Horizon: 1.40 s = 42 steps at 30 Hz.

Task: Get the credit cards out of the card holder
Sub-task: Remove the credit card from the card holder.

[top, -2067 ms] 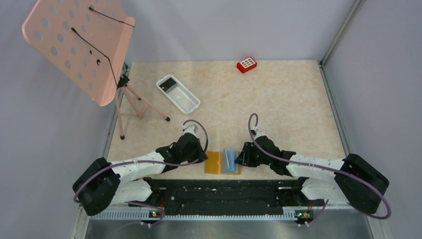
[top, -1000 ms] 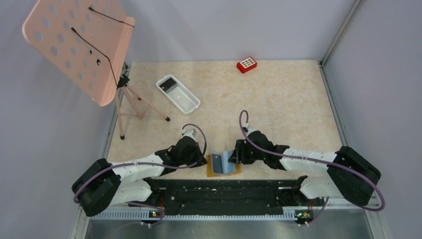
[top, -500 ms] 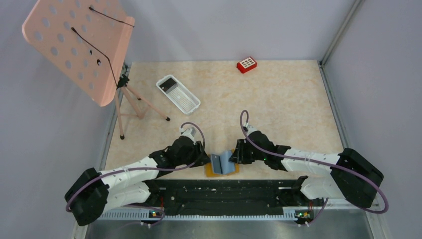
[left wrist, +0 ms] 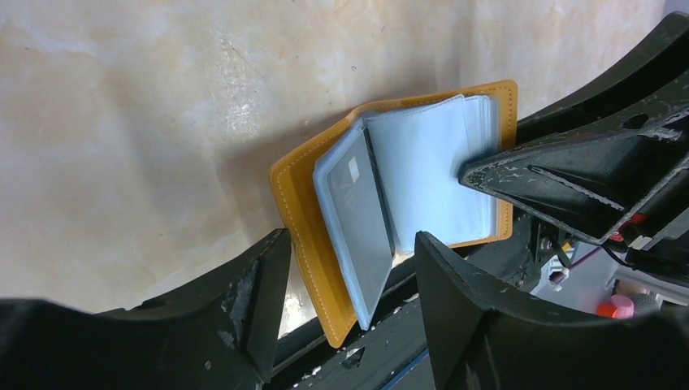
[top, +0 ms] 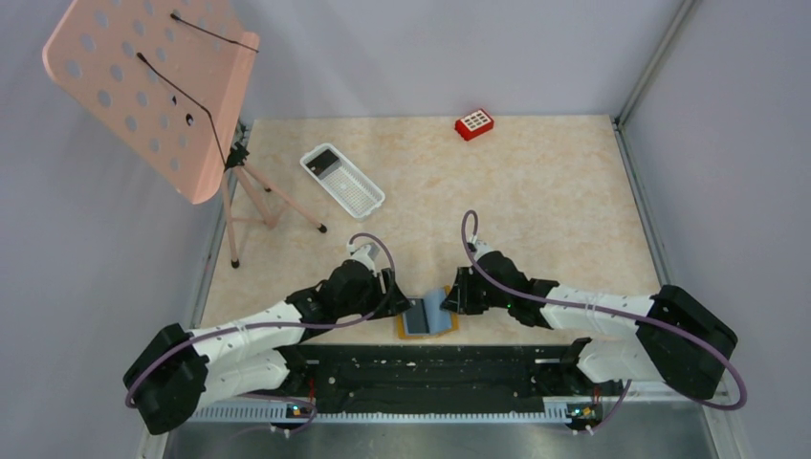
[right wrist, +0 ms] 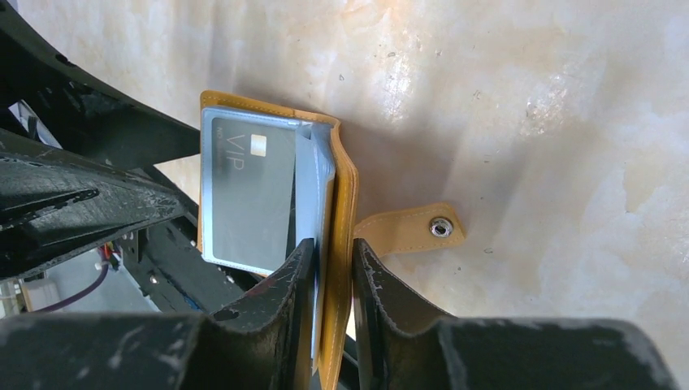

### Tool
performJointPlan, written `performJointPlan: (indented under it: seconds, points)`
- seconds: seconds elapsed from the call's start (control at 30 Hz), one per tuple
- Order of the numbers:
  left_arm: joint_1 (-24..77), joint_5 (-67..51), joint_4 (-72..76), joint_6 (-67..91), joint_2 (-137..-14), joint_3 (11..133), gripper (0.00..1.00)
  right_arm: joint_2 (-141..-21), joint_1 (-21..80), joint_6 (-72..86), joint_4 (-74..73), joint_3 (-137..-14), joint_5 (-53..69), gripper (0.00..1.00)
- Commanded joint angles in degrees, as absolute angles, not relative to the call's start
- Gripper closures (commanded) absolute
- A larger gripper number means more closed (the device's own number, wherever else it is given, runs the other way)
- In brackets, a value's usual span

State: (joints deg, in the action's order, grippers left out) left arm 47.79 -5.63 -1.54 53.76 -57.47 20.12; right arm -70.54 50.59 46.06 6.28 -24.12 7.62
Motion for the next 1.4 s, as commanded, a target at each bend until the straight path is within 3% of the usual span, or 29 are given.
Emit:
performJointPlan:
  seconds: [0.0,0.53,0.9,1.13,1.27,1.37]
  points:
    - [48.1,-7.3,3.4,52.8,-58.7,20.0,0.37,-69.4,51.5,45.4,8.2,-24.4,6.5,1.0]
    - [48.1,-4.9,2.3,52.7,-63.3,19.8,0.41,-69.7,50.8,46.2,10.4,-19.9,4.1,1.0]
    - [48.2,-1.7,-2.7,53.7,-58.7,19.5,0.4,-68.9,48.1,47.6,12.0,-15.0,3.7,1.0]
    - [48.2,-5.7,4.8,53.8,-61.4,18.8,0.41,-67.5,48.1,46.7,13.0,-15.1,4.9,1.0]
    - [48.2,-7.7,7.8,54.1,-64.4,19.1,0.45,-67.1,48.1,46.7,13.5,-15.2,5.6,1.0]
    - [48.2,-8.9,8.7,54.1,-65.2,19.5,0.59,-66.7,48.1,46.5,11.4,-16.4,5.5,1.0]
